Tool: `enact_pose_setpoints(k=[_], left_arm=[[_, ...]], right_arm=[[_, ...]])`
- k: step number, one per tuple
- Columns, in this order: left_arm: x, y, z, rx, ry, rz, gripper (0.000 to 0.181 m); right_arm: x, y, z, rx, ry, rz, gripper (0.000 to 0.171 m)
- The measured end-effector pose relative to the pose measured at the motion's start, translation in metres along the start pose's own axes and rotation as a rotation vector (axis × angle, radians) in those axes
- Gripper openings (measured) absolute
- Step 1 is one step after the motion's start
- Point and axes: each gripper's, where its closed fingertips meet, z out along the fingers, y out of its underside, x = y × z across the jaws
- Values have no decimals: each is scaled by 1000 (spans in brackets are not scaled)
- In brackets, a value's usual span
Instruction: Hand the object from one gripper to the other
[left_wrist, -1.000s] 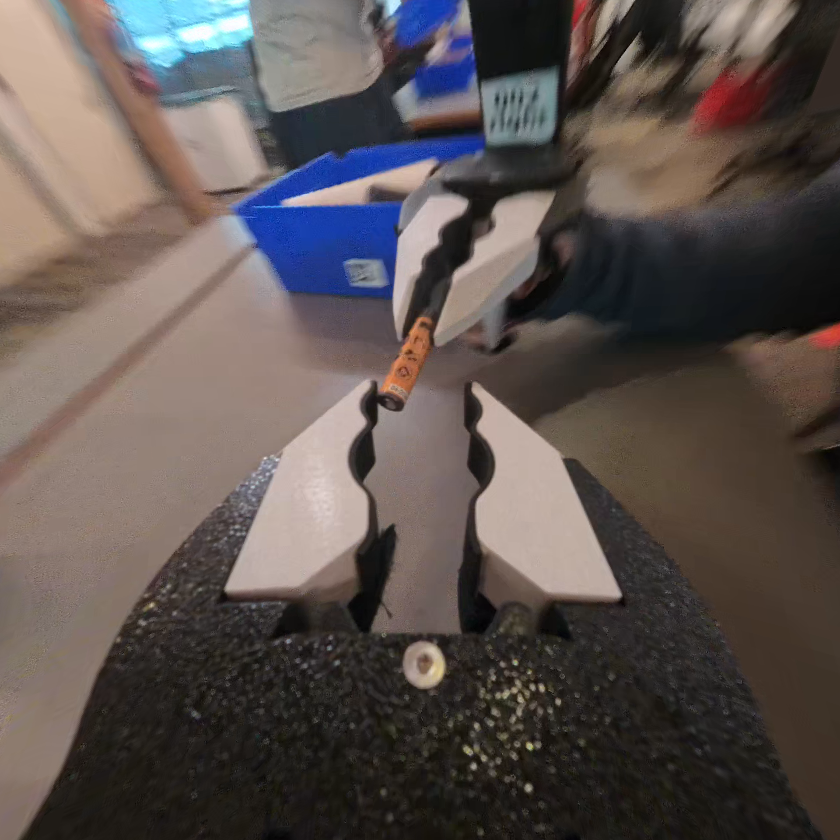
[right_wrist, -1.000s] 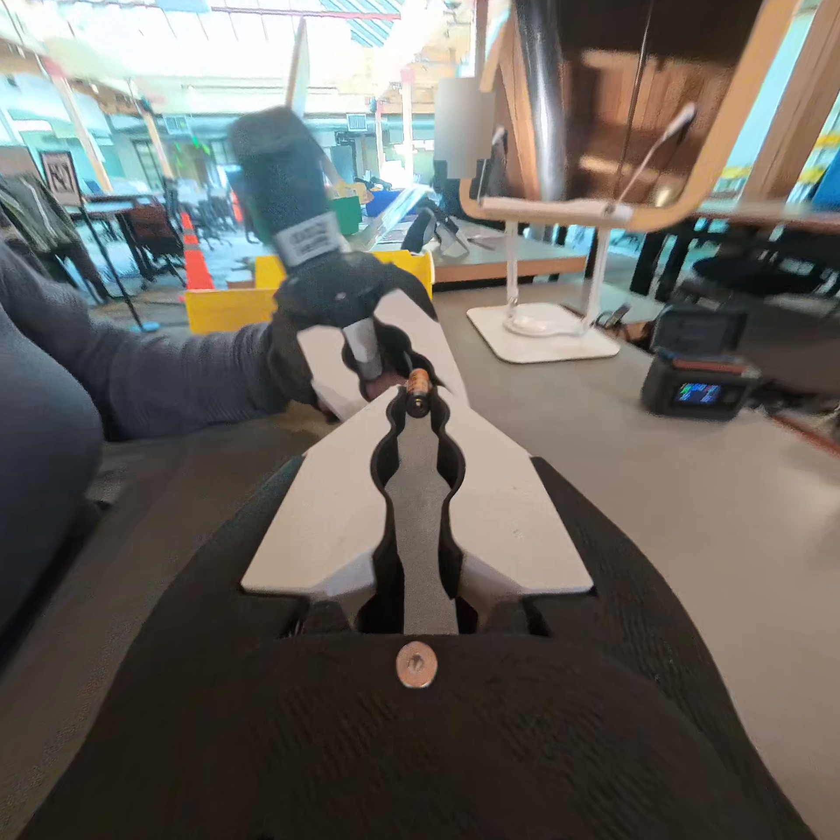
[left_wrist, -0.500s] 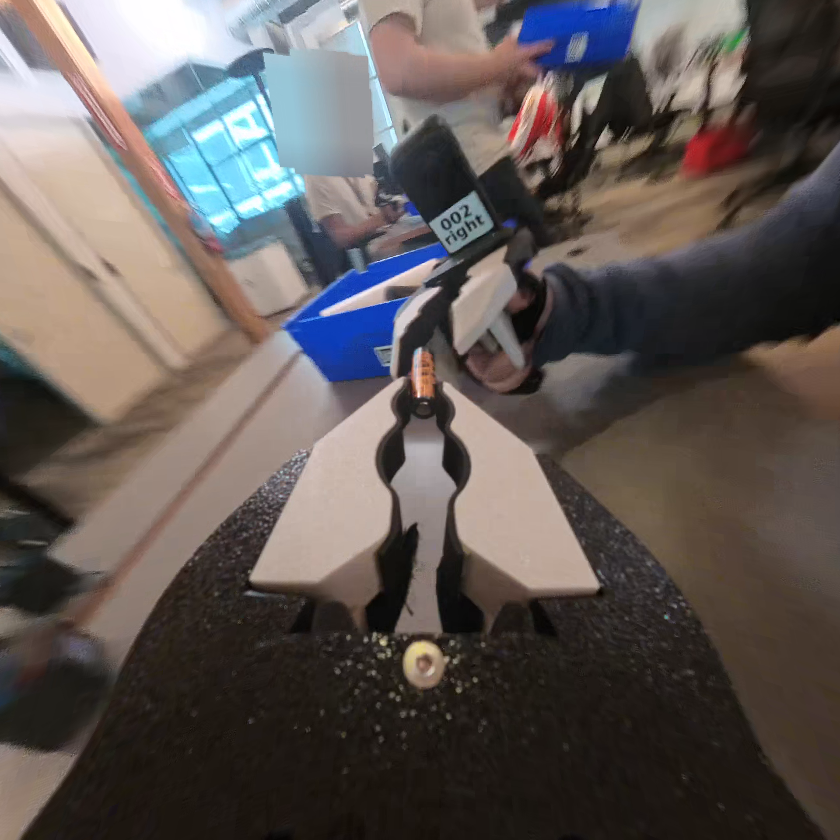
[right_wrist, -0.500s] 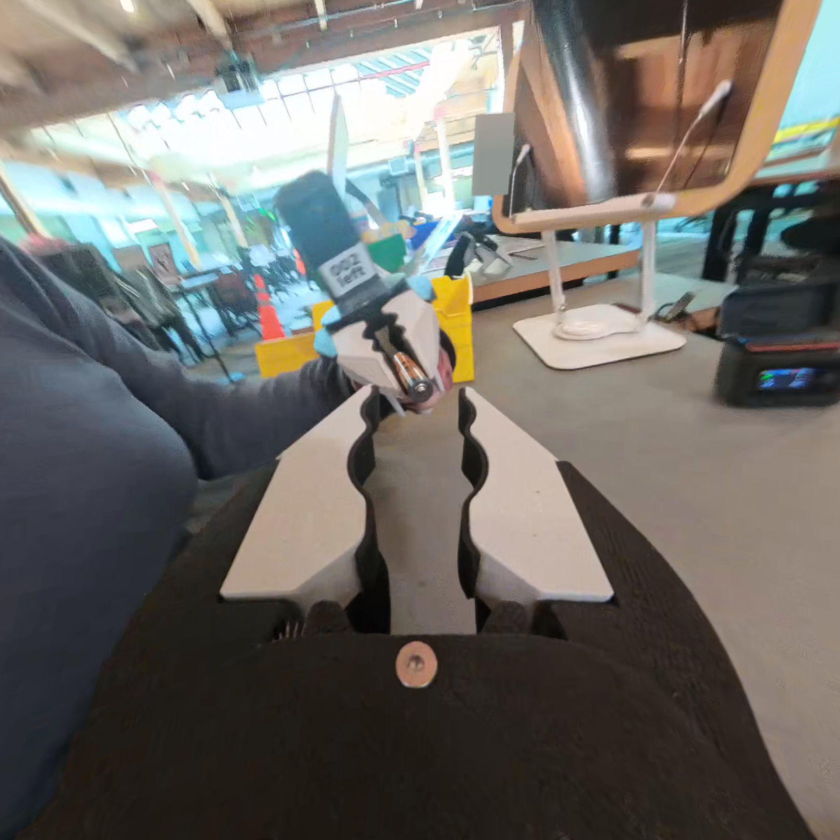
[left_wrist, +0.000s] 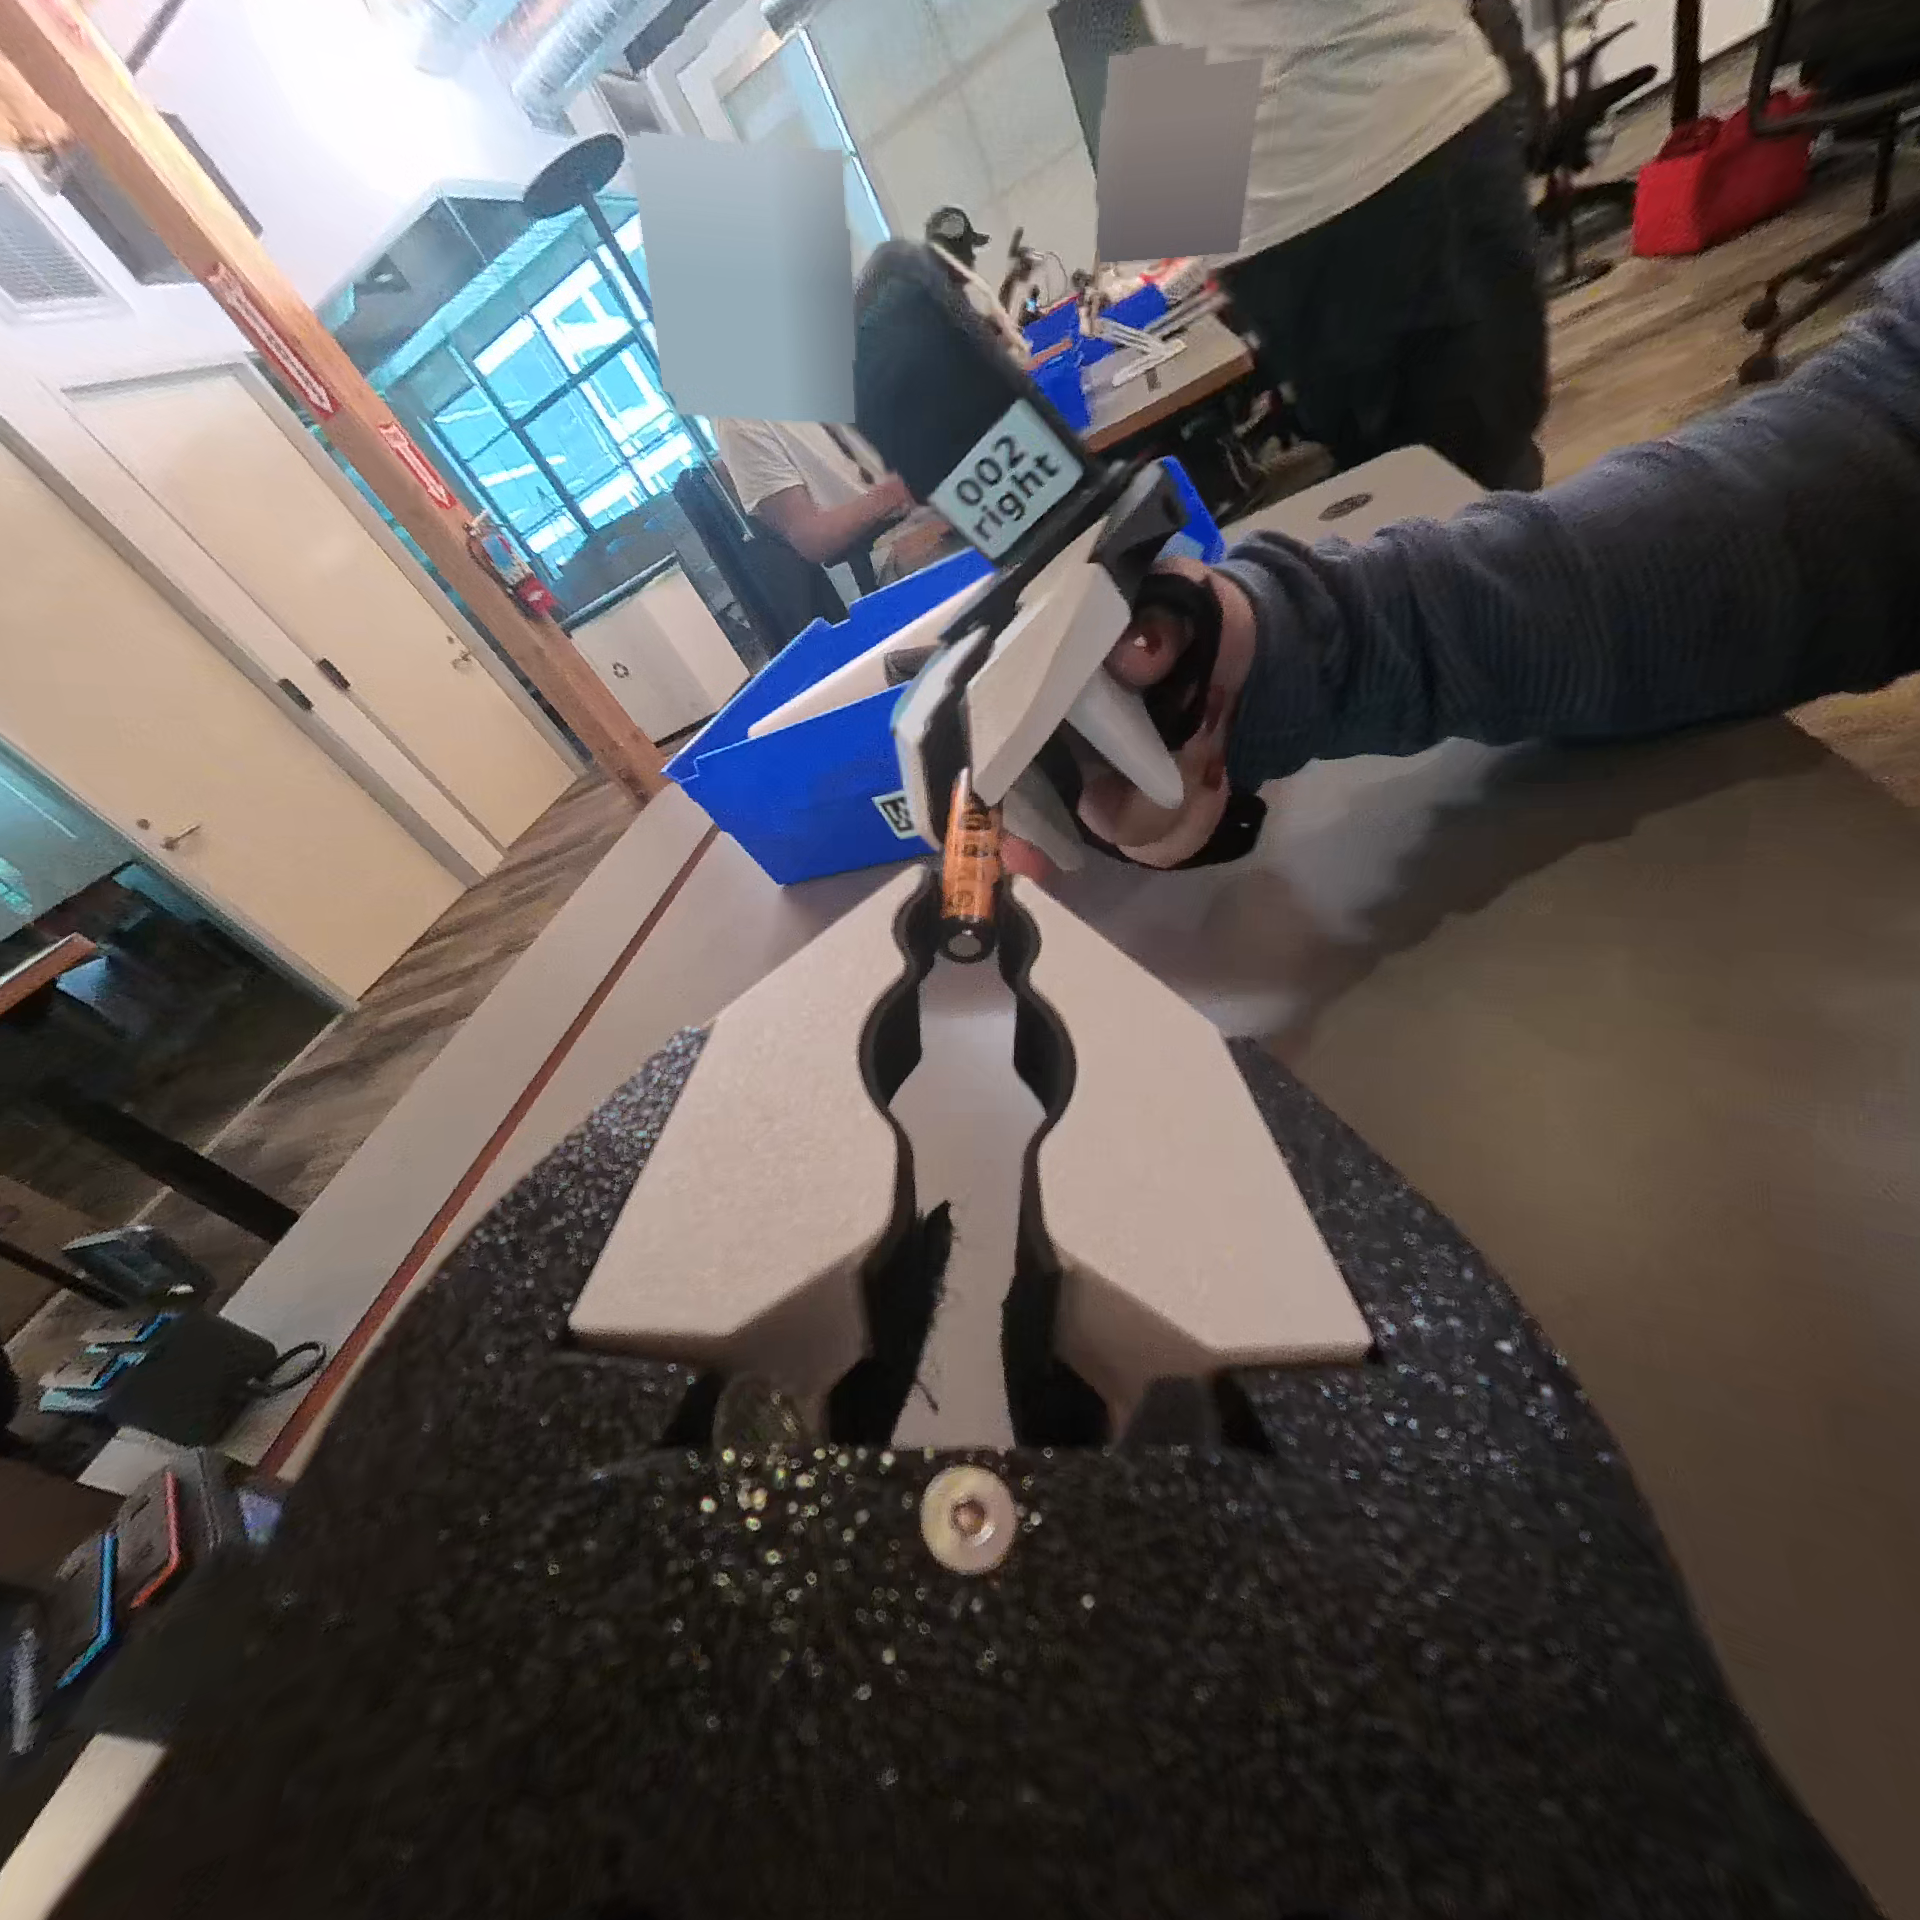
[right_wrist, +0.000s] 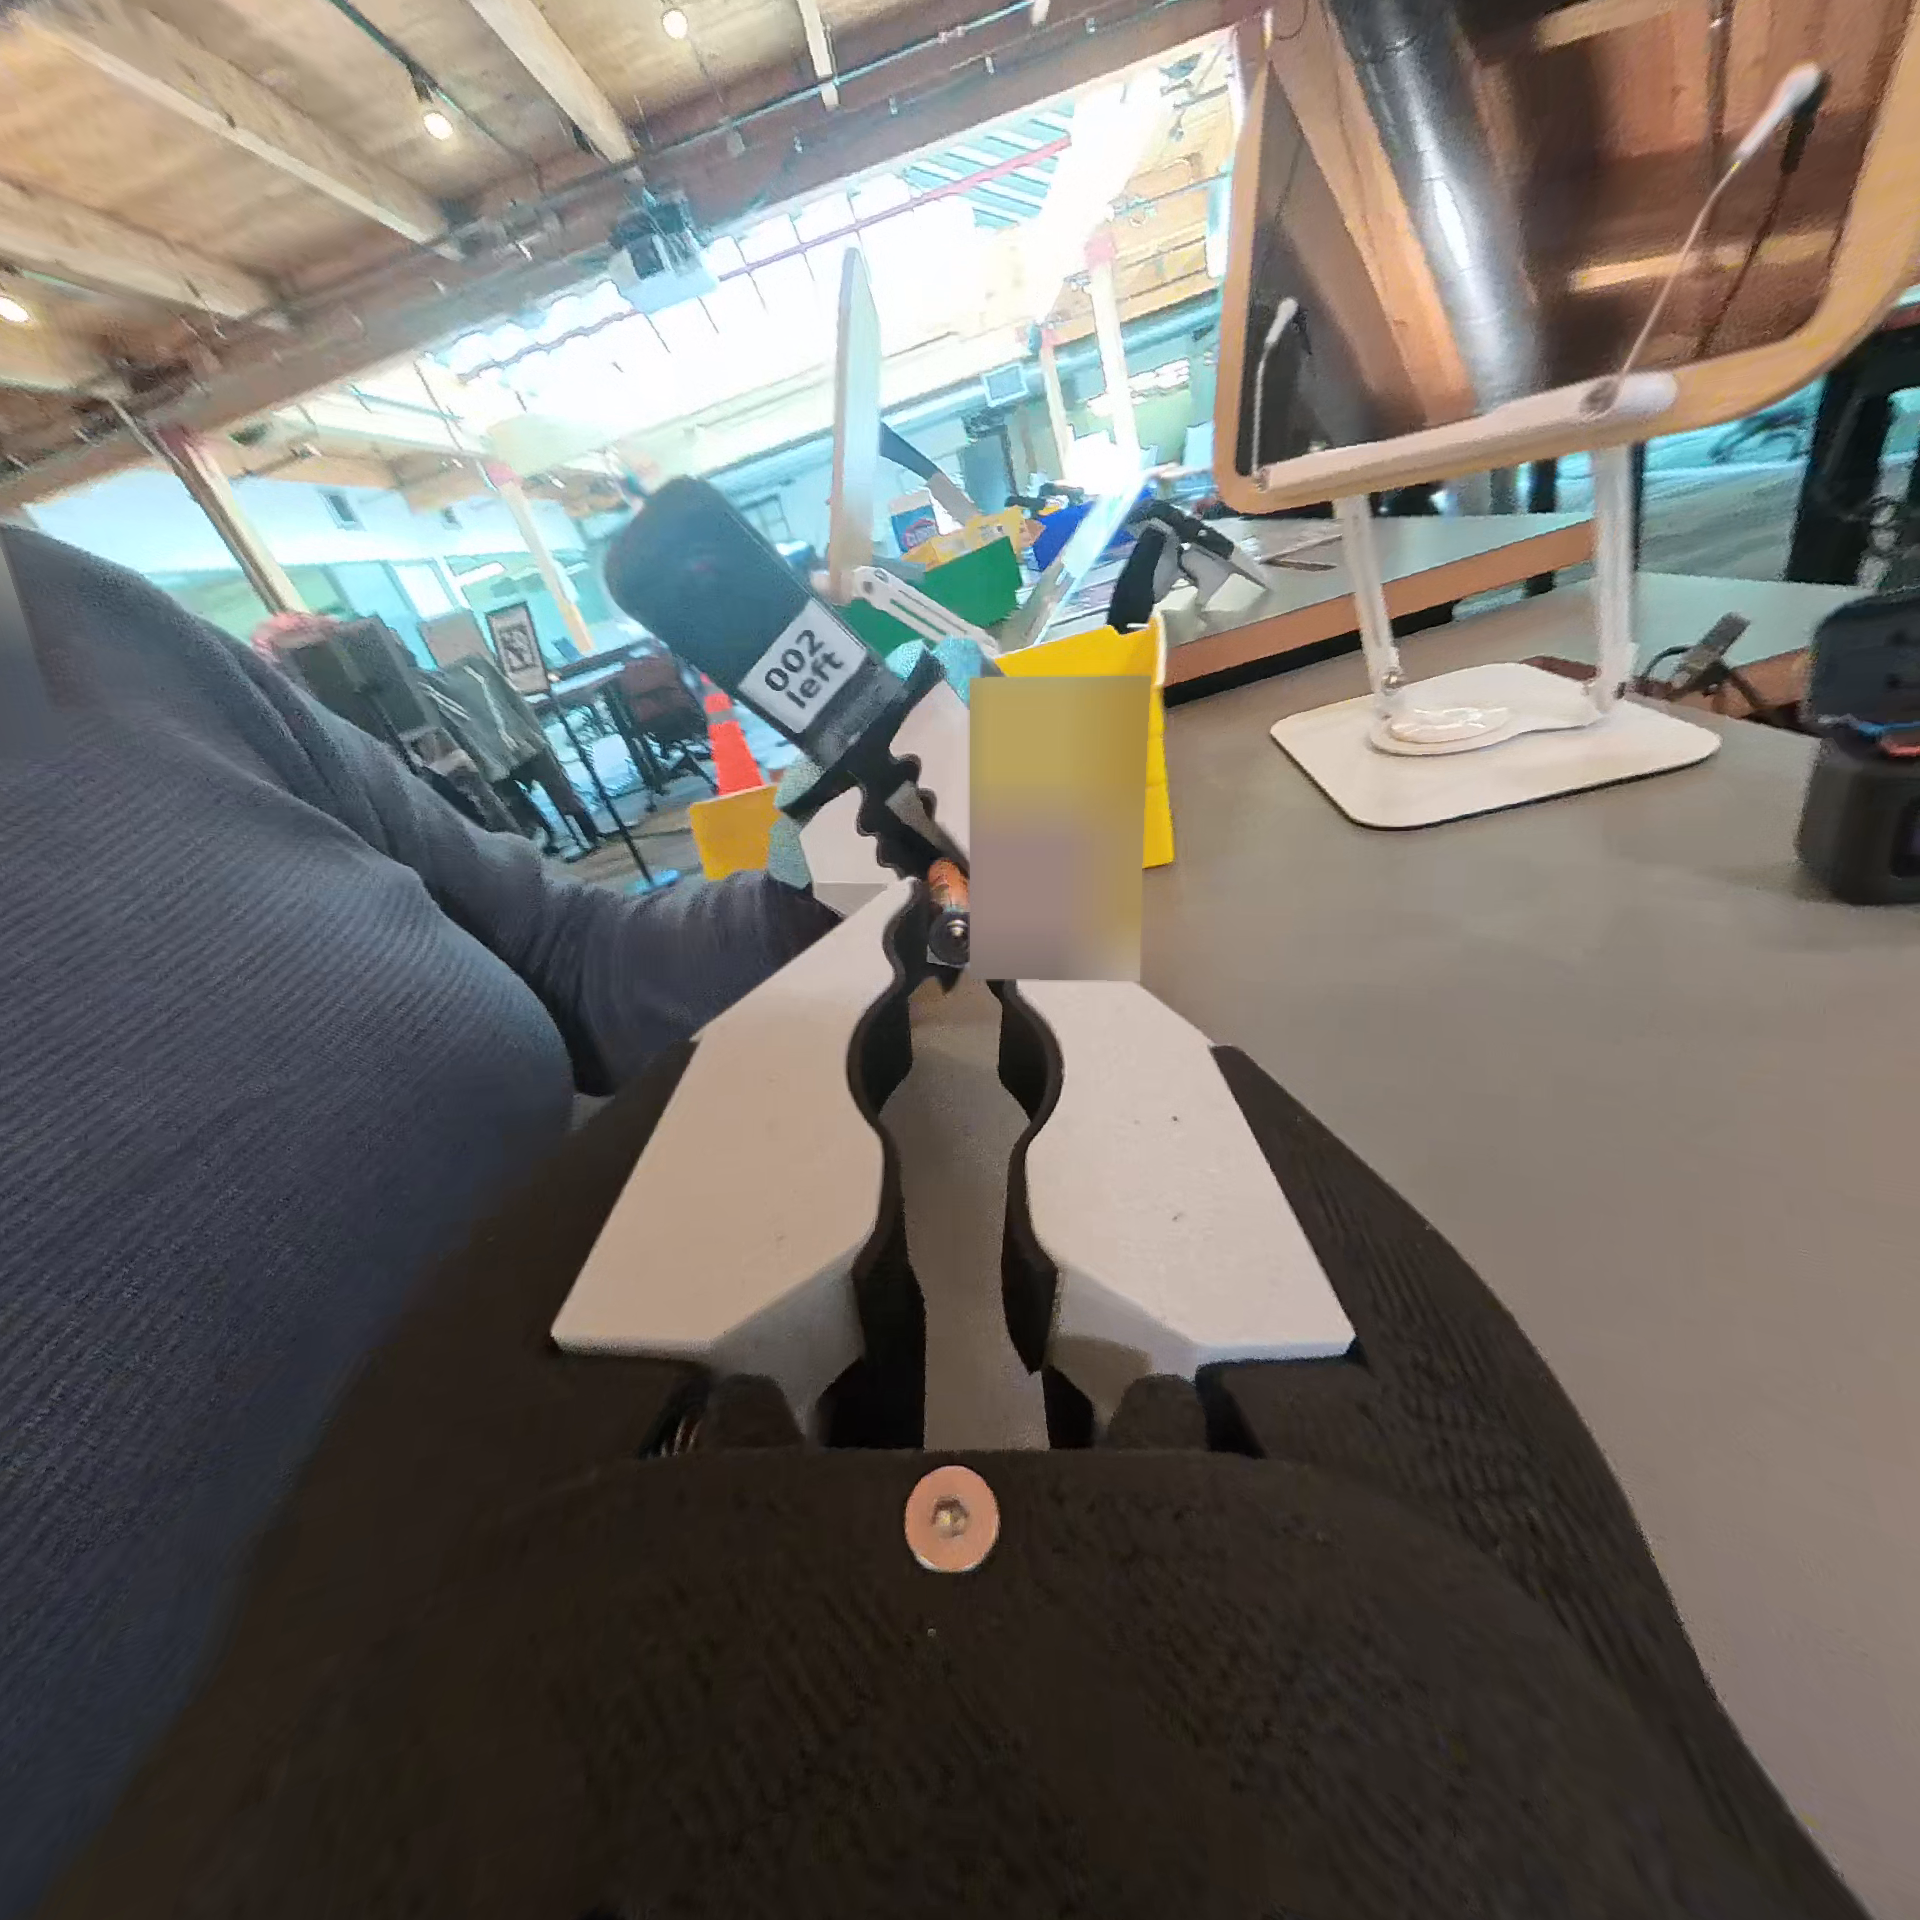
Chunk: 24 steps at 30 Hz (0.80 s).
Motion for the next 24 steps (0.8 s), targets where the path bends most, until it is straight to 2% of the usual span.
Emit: enact_pose_setpoints(k=[5, 9, 12, 15, 17, 20, 22, 24], left_arm=[[-8, -7, 8, 48, -85, -56, 11], [-17, -6, 7, 71, -127, -141, 30], [-32, 2, 2, 64, -181, -242, 33], [-47, 15, -1, 15, -250, -336, 36], [-54, 23, -3, -25, -286, -385, 36], [-59, 33, -4, -60, -312, -443, 42], [-63, 39, -6, -94, -347, -469, 49], [-70, 45, -10, -127, -397, -475, 60]], right_arm=[[-4, -17, -12, -27, 123, -184, 8], [-3, -53, -47, 10, 344, -364, 8], [15, -85, -116, -6, 746, -512, 8], [43, -84, -201, -152, 1186, -515, 8], [59, -66, -239, -269, 1343, -432, 8], [81, -37, -272, -386, 1469, -314, 11], [85, -34, -282, -392, 1543, -306, 47], [82, -43, -282, -363, 1609, -358, 70]])
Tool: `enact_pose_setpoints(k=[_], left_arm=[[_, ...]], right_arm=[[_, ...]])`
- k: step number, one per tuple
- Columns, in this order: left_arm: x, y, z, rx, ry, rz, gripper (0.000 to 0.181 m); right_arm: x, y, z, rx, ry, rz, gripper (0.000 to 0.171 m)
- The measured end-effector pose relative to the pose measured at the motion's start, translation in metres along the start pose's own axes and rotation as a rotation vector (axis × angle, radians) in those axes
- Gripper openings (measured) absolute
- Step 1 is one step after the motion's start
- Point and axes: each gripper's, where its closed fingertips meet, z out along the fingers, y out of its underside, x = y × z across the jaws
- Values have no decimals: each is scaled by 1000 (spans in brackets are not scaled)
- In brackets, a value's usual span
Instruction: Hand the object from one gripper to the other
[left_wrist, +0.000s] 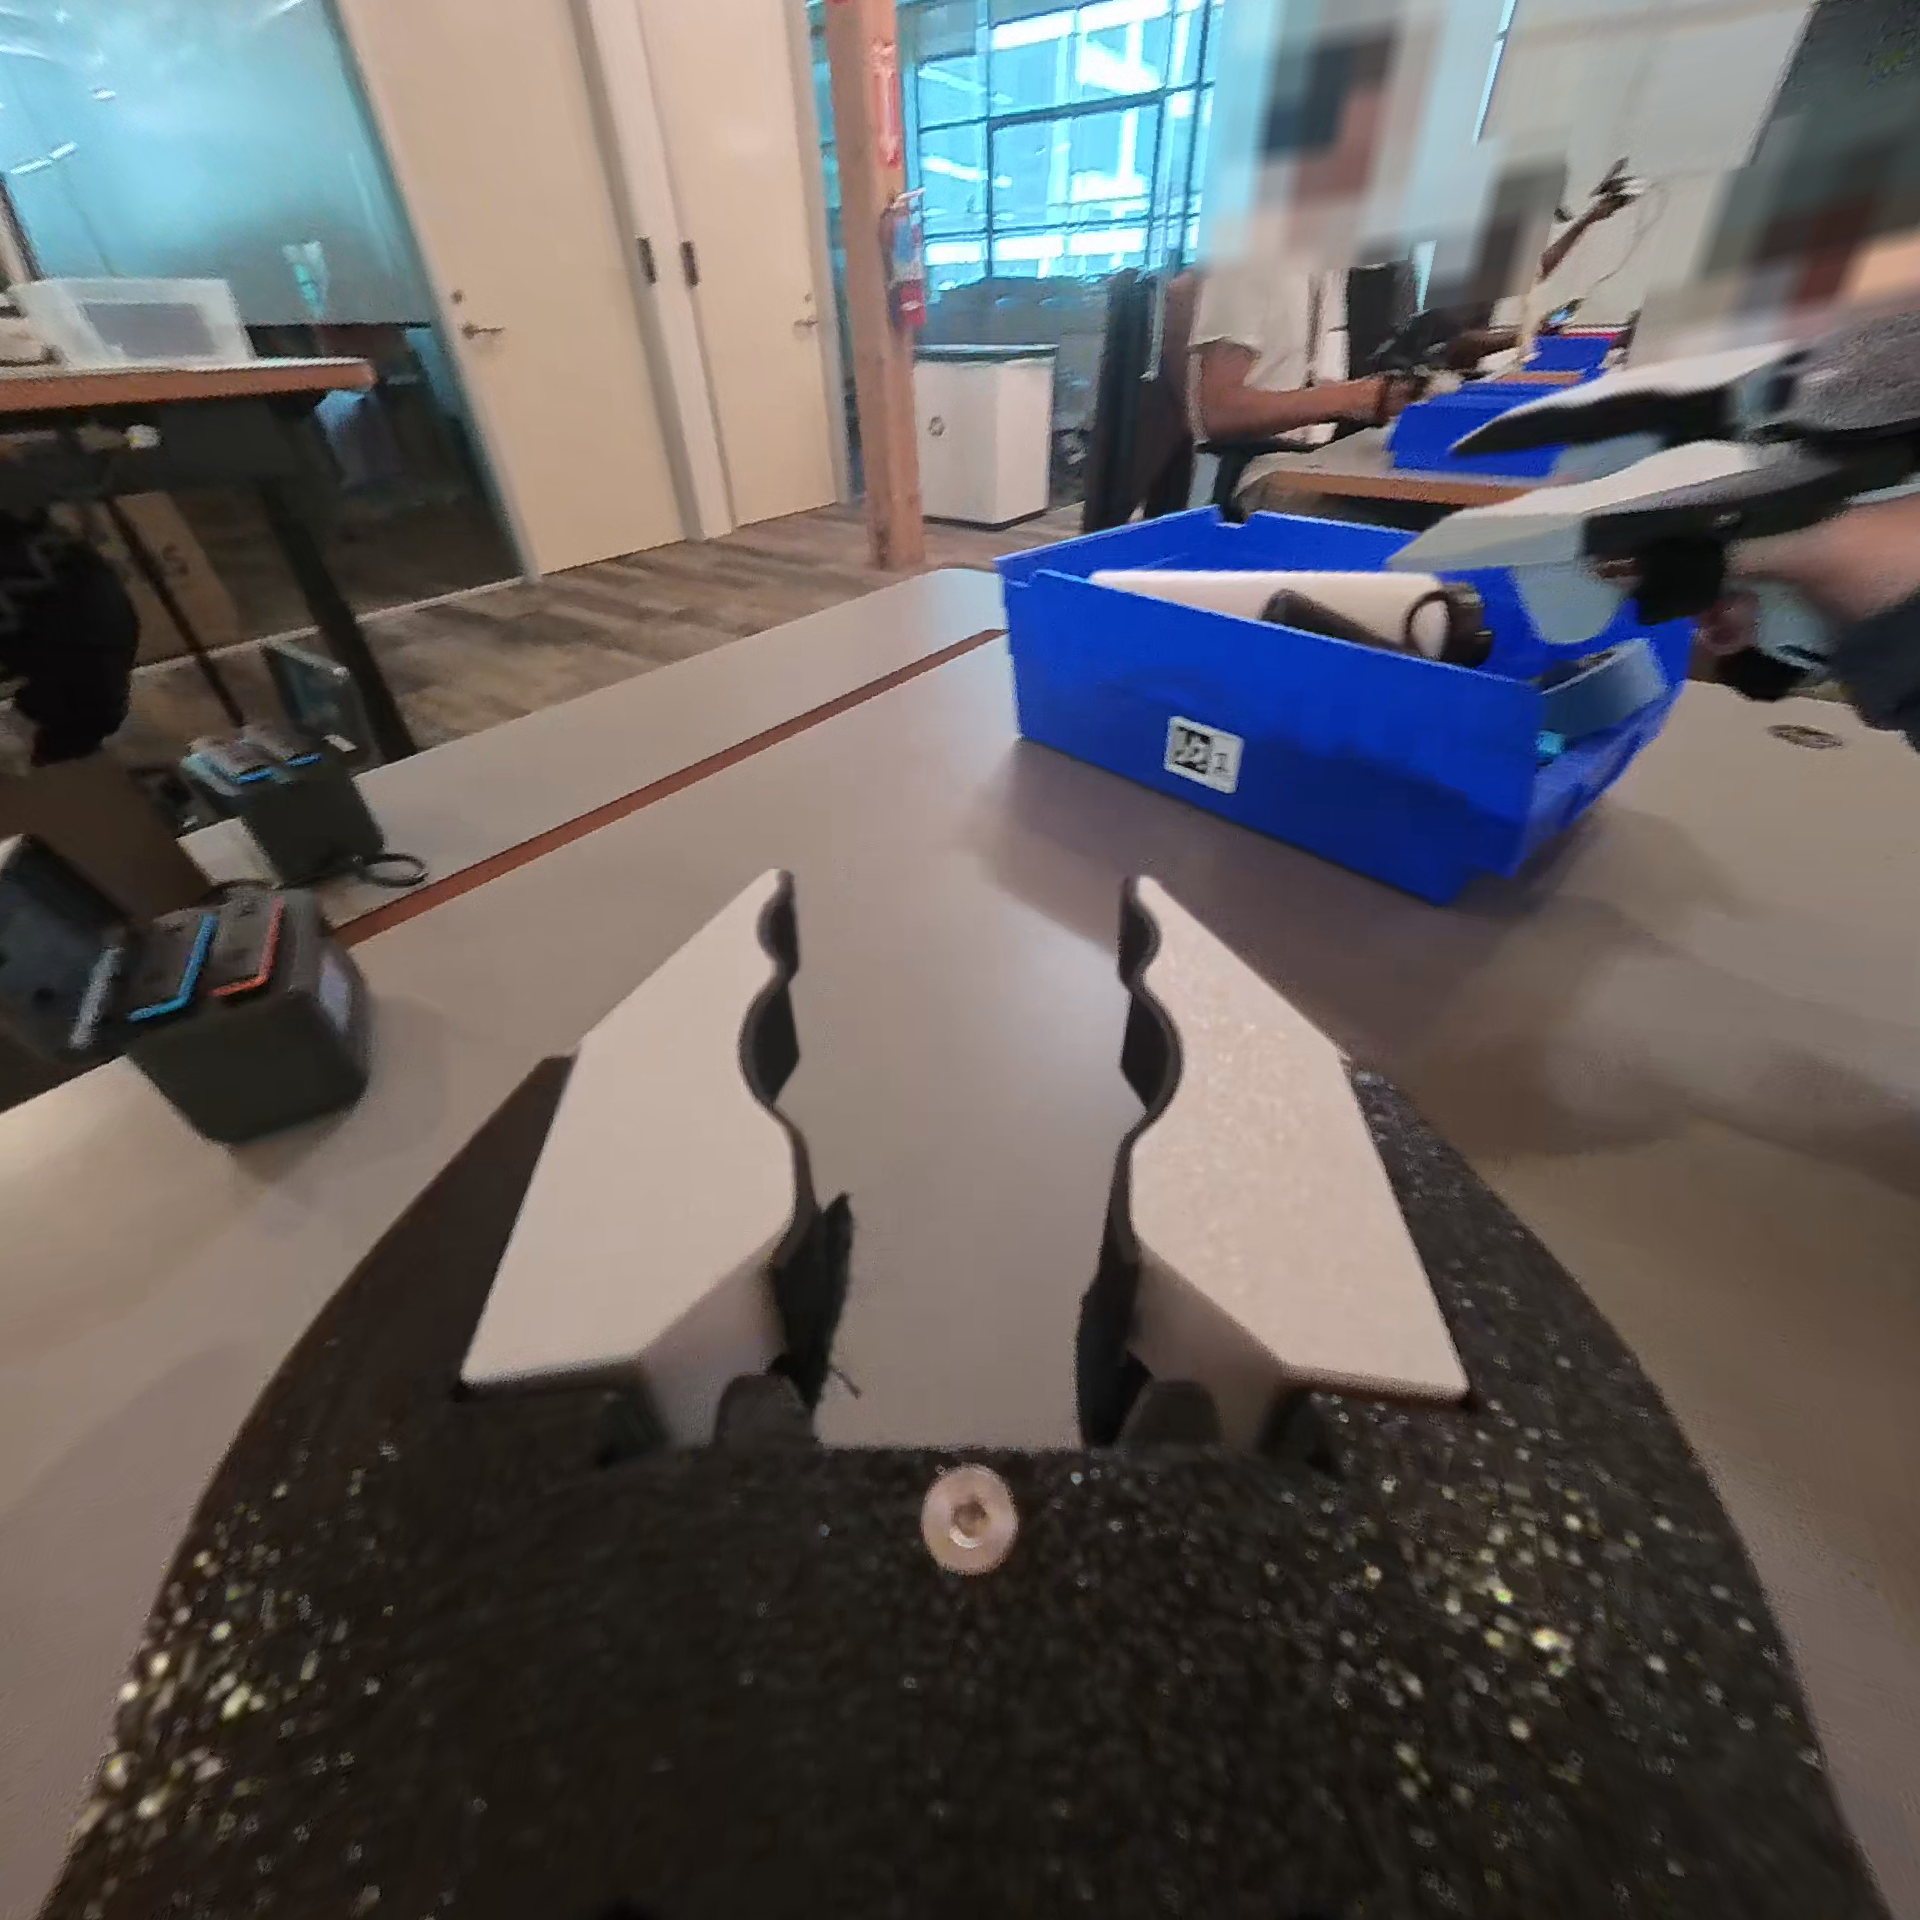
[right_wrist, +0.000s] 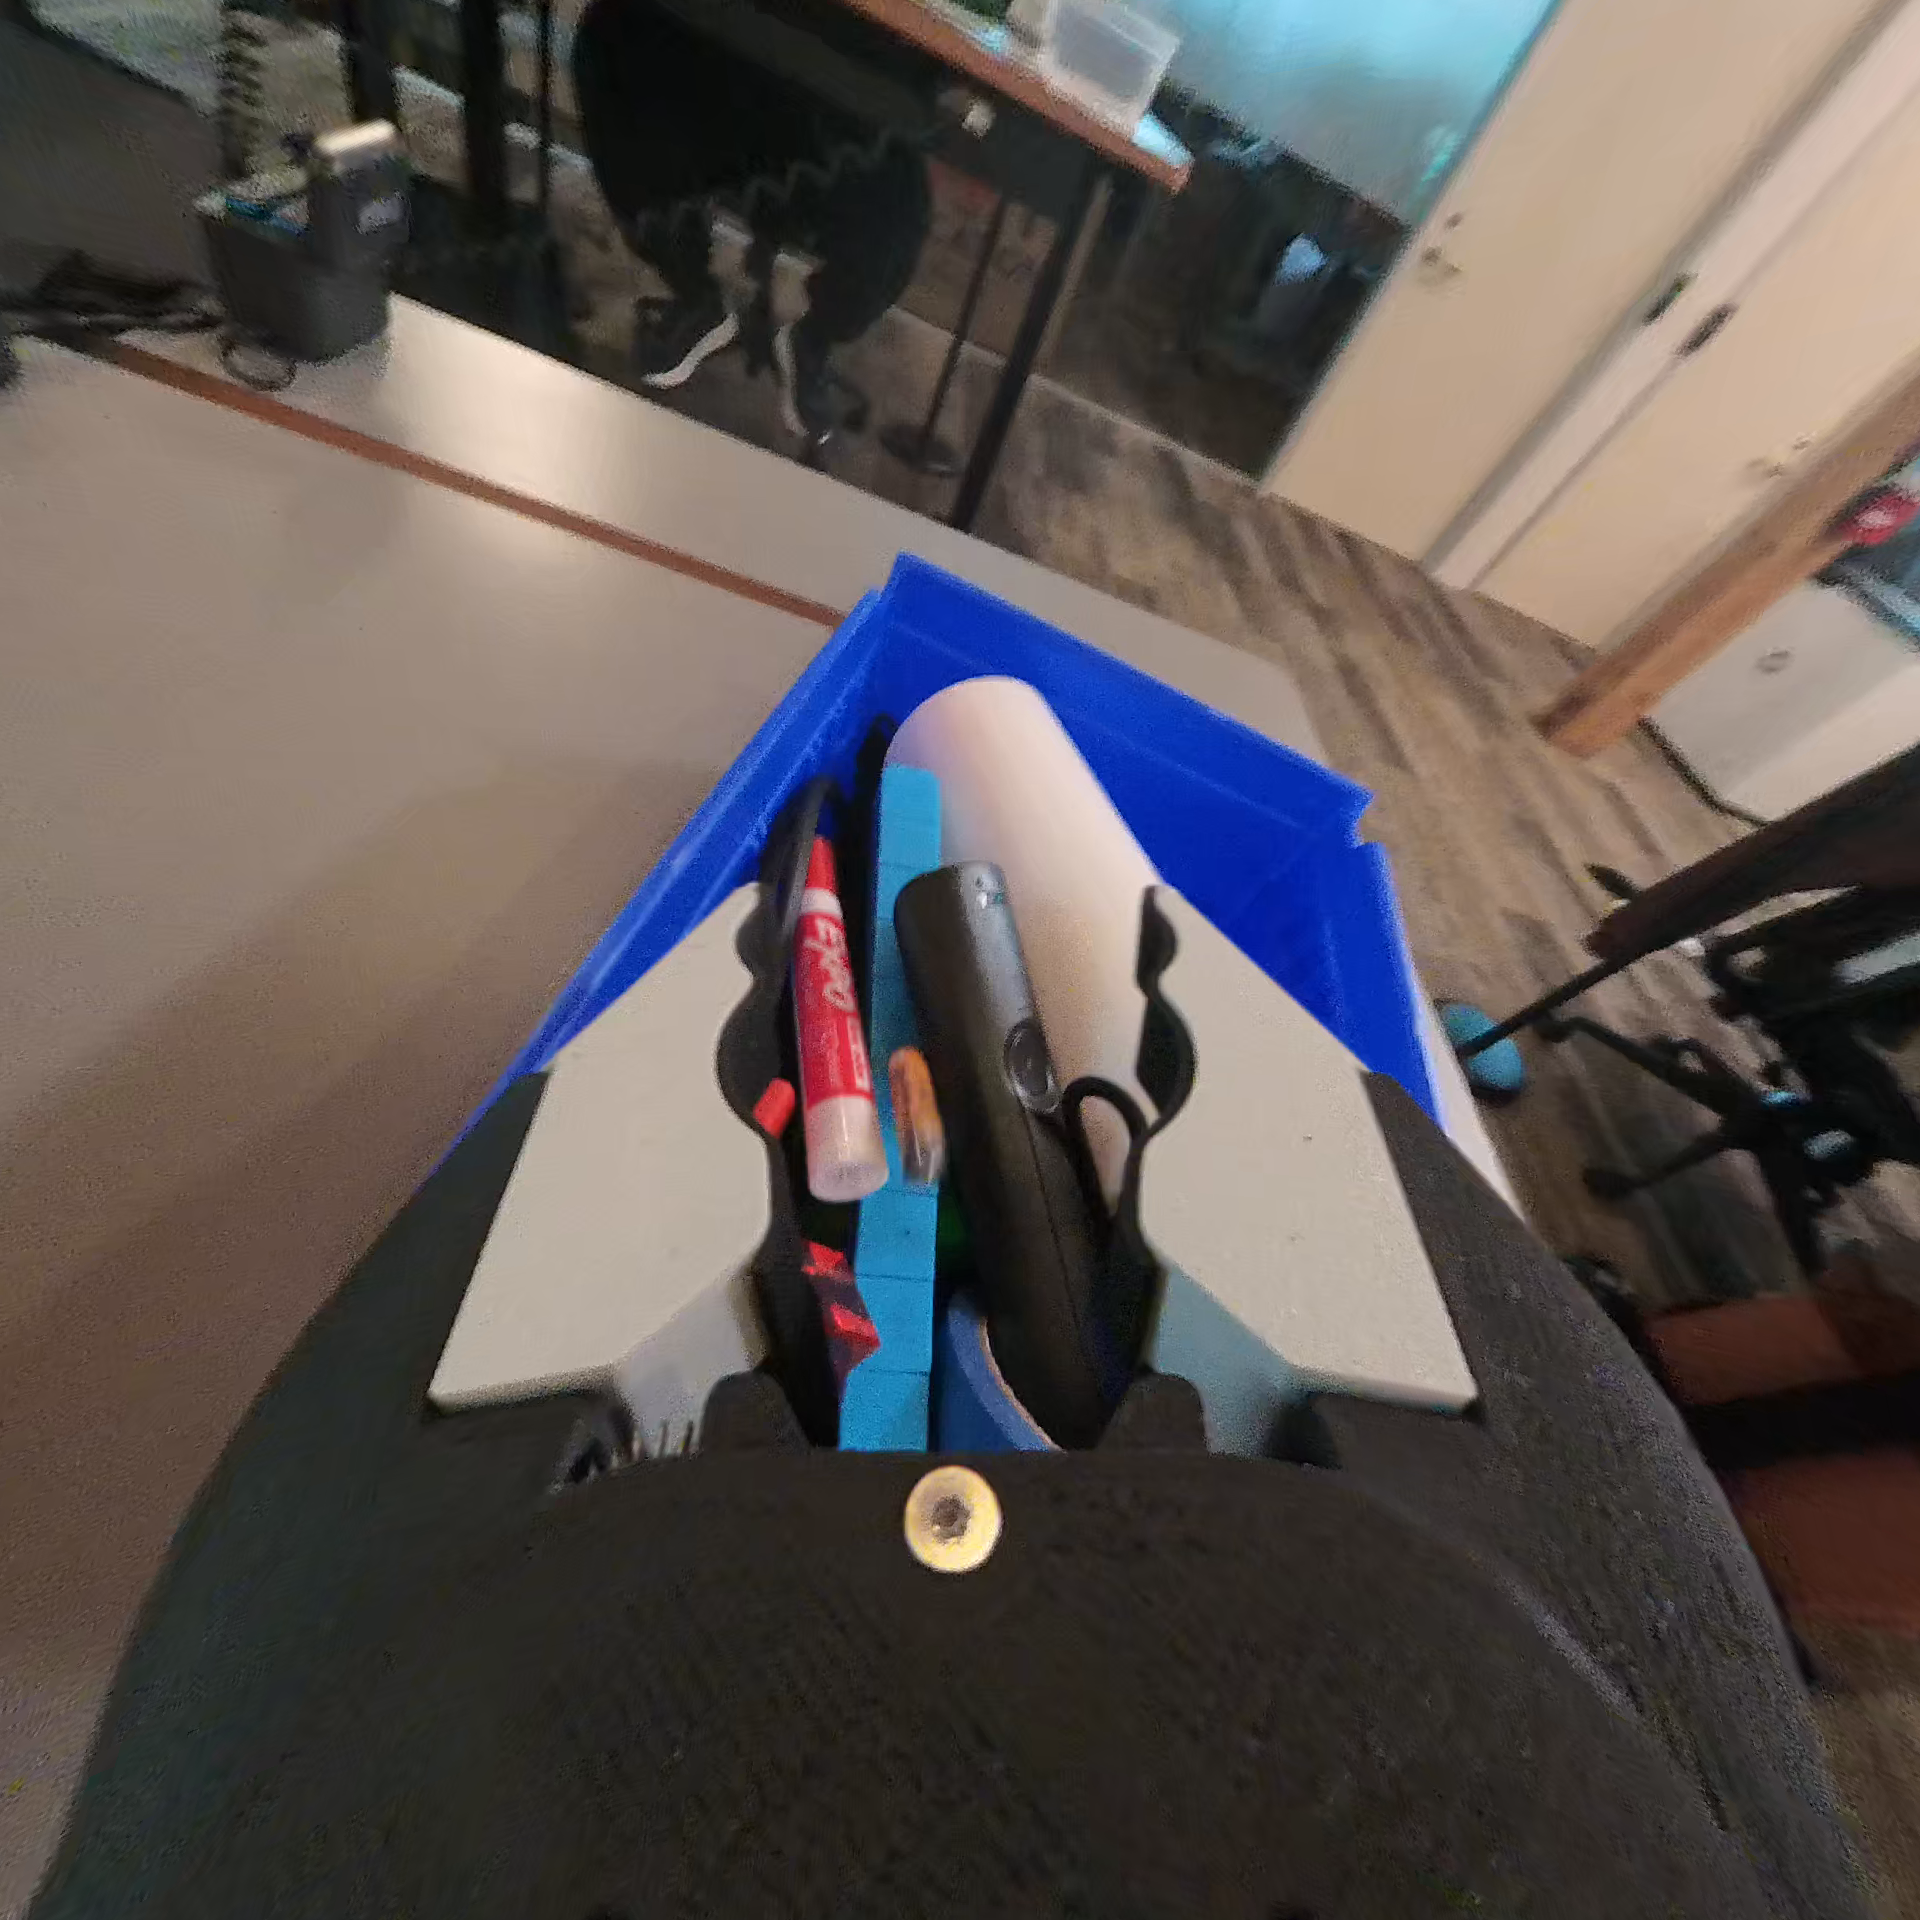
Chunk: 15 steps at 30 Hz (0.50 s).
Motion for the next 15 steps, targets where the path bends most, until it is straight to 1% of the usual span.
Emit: enact_pose_setpoints(k=[1, 3, 5, 7, 9, 12, 15], left_arm=[[-4, 0, 0, -8, -28, 2, 70], [-14, 2, 2, -39, -95, 9, 97], [-24, 5, 5, -78, -175, 28, 130], [-31, 9, 9, -130, -253, 51, 157], [-40, 15, 10, -195, -348, 62, 159], [-45, 20, 12, -278, -417, 92, 159], [-50, 20, 12, -323, -480, 152, 159]], right_arm=[[-1, -10, -4, 41, 29, -8, 80], [-20, -40, -17, 158, 14, 9, 92], [-60, -78, -35, 313, -95, 74, 106], [-111, -113, -59, 432, -257, 141, 124], [-163, -139, -82, 496, -406, 161, 141], [-225, -162, -108, 521, -547, 134, 157], [-259, -171, -117, 523, -583, 85, 159]])
